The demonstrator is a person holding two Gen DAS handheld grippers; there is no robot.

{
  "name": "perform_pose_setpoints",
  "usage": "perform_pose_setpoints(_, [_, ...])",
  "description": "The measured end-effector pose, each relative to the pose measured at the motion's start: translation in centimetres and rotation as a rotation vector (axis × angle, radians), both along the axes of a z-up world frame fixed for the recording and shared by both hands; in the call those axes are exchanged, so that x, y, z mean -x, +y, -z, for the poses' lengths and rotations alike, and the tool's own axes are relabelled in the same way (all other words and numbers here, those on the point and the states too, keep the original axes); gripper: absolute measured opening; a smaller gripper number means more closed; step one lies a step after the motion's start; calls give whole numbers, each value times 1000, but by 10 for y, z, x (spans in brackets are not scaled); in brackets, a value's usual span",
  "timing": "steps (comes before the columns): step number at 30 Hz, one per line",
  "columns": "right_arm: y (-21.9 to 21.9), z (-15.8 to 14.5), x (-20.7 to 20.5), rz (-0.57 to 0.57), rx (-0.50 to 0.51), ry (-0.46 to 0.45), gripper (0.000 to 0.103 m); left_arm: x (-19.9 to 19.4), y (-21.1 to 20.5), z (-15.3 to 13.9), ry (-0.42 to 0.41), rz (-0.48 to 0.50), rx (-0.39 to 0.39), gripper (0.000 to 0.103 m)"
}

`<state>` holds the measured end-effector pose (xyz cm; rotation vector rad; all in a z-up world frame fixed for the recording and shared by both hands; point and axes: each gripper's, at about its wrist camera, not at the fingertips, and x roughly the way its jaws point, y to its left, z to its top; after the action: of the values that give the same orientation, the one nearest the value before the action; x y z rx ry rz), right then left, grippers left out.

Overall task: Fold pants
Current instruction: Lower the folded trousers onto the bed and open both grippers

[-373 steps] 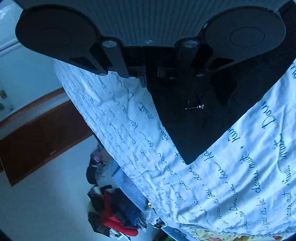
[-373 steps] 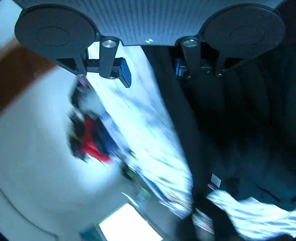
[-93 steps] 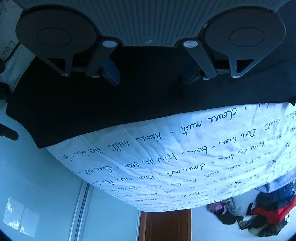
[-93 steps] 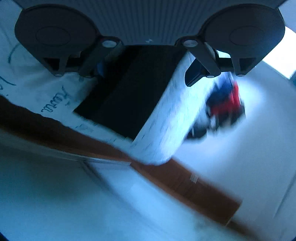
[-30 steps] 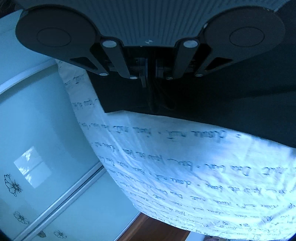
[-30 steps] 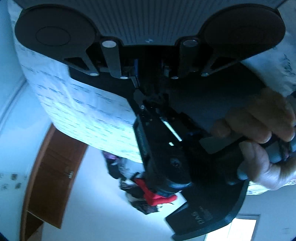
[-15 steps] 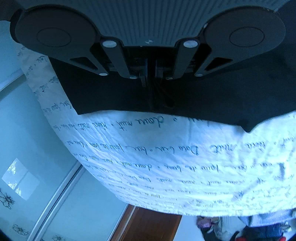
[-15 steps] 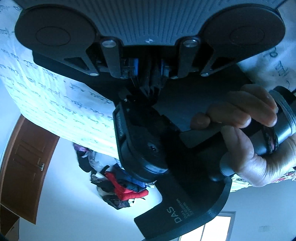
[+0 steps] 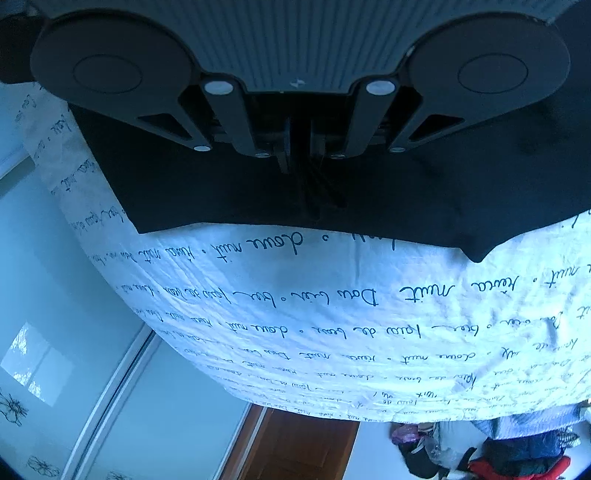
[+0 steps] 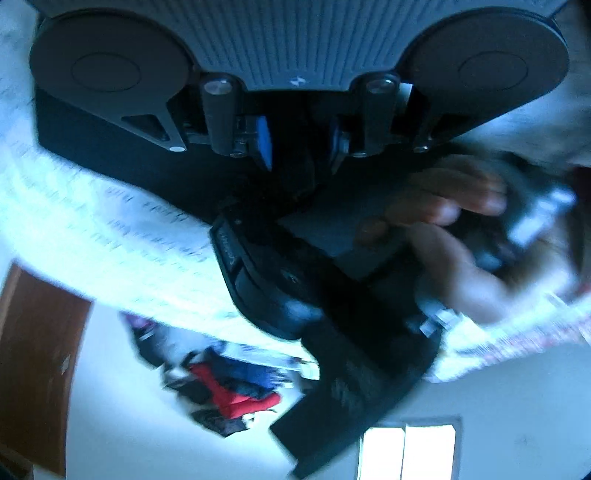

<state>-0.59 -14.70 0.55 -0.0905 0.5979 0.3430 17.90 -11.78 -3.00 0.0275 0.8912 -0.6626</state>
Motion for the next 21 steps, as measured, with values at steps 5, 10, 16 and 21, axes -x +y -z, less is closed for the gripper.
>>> perform_pose_setpoints(5, [-41,-21,15,2,-186,15,43,4,-2,1,-19,-4,-19,15])
perform_pose_setpoints(10, [-53,-17,3,102,-87,10,58,7,-4,1,-30,-17,-38,16])
perform_pose_setpoints(16, [-38,11,0,123,-39,86,58,15,-7,-1,-68,-19,-80,16])
perform_pose_setpoints(21, [-30,9,-3,116,-31,74,62,18,-8,-2,-87,-23,-99,16])
